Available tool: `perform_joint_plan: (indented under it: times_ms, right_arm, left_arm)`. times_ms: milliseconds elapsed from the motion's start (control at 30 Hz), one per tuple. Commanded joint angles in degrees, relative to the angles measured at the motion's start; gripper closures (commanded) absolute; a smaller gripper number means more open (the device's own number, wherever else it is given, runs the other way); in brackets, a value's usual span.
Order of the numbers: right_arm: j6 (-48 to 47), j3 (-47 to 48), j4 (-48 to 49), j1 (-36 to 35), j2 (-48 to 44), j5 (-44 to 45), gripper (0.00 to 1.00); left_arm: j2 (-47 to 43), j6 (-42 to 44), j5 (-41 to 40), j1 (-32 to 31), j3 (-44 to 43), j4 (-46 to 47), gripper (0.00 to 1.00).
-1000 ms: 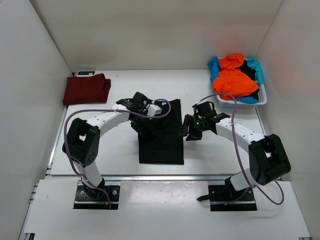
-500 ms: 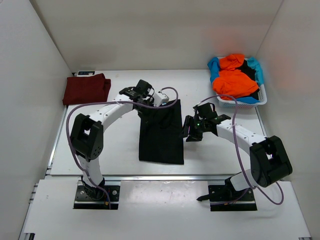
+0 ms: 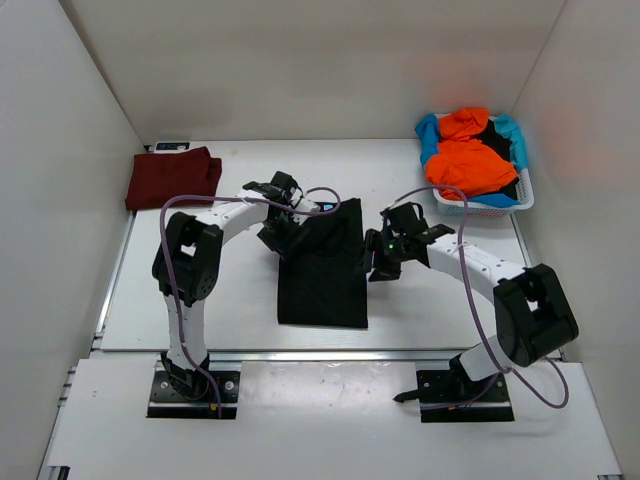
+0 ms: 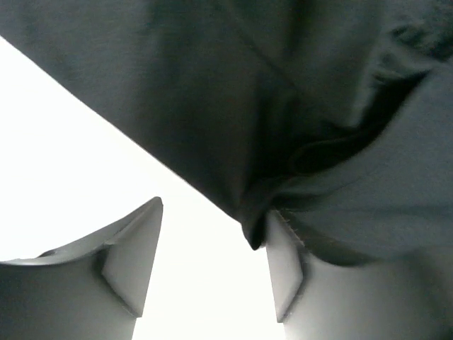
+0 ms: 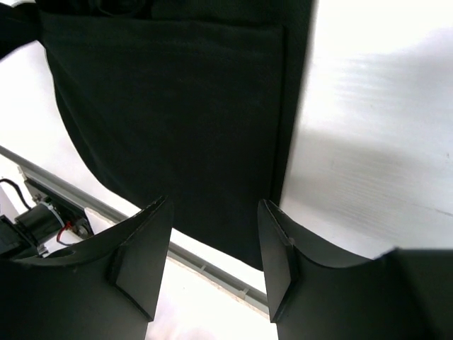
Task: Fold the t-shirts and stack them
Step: Grab one side of the 2/3 rectangular tshirt with both arms
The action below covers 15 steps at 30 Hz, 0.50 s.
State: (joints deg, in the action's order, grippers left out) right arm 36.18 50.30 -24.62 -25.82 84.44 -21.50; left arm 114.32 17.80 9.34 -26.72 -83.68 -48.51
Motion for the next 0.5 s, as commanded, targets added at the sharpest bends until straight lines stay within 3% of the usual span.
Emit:
perform_joint_plan:
  times_ms: [0, 133, 267, 467]
  right_arm:
    - [-1.2, 5.5, -1.1, -1.1, 1.4, 3.3, 0.51]
    - [-0.9, 8.0, -1.7, -0.5, 3.4, 7.8, 0.58]
    - [-1.4, 9.9, -1.0, 0.6, 7.0, 9.4, 0.69]
    - [-3.9, 15.3, -1.7, -0.1, 11.6, 8.0, 0.81]
  left_arm:
    - [-2.3, -2.9, -7.2, -0.3, 0.4, 1.6, 0.29]
    - [-3.8, -6.1, -5.9, 2.1, -2.2, 1.5, 0.16]
    - [-5.9, -9.8, 0.6, 4.9, -4.8, 1.6, 0.04]
    - [-12.5, -12.4, 7.6, 8.3, -2.7, 2.4, 0.03]
